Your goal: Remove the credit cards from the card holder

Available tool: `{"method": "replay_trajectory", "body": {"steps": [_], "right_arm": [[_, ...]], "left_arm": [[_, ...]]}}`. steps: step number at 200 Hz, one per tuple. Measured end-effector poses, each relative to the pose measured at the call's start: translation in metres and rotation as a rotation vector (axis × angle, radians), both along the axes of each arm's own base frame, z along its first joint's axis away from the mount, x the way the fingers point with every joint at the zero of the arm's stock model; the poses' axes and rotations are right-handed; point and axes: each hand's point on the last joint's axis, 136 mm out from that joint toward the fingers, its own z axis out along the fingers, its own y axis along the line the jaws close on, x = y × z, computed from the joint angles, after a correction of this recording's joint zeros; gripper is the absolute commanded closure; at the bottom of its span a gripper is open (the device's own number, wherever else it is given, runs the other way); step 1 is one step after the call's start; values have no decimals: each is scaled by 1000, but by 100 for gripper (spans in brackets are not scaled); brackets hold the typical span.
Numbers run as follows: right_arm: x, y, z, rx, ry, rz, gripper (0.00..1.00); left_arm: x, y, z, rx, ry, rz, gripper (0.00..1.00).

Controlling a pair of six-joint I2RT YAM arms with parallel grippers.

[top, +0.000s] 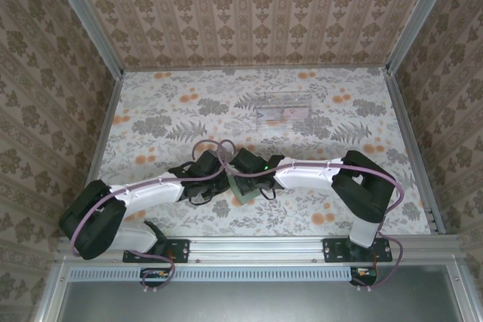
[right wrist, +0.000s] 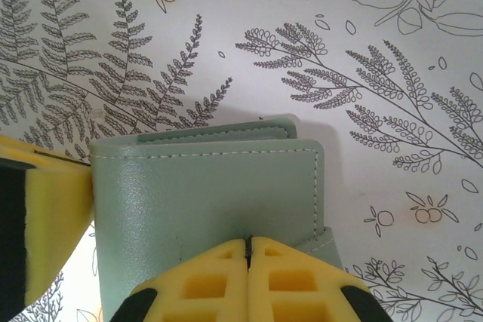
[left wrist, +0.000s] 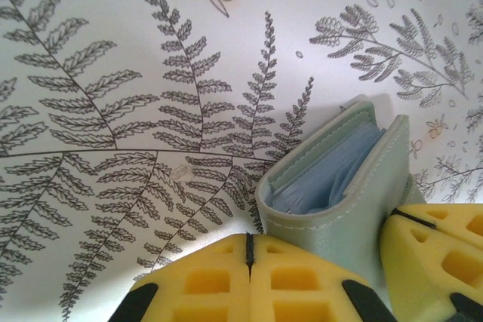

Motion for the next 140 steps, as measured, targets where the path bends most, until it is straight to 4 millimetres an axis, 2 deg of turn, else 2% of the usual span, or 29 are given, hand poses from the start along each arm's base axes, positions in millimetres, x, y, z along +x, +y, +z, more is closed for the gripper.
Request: {"method": "replay_trajectory", "body": {"steps": [20, 47, 60, 80, 116, 140], "right_arm": [[-1, 4, 1, 27, 12, -1, 100], [-6, 14, 1, 70, 35, 17, 100], [-8, 17, 1, 83, 43, 23, 100], [-9, 19, 1, 95, 53, 23, 100], [-8, 17, -1, 109, 79, -2, 100], [-4, 12, -3, 124, 95, -33, 100]], "left_arm": [[3, -1, 12, -25, -34, 6, 100], [10, -10, 44, -96, -114, 5, 100], [12, -11, 50, -110, -133, 9, 100], [14, -13, 45, -106, -128, 7, 100], [26, -20, 25, -101, -101, 38, 100], [31, -27, 23, -120, -87, 59, 100]]}}
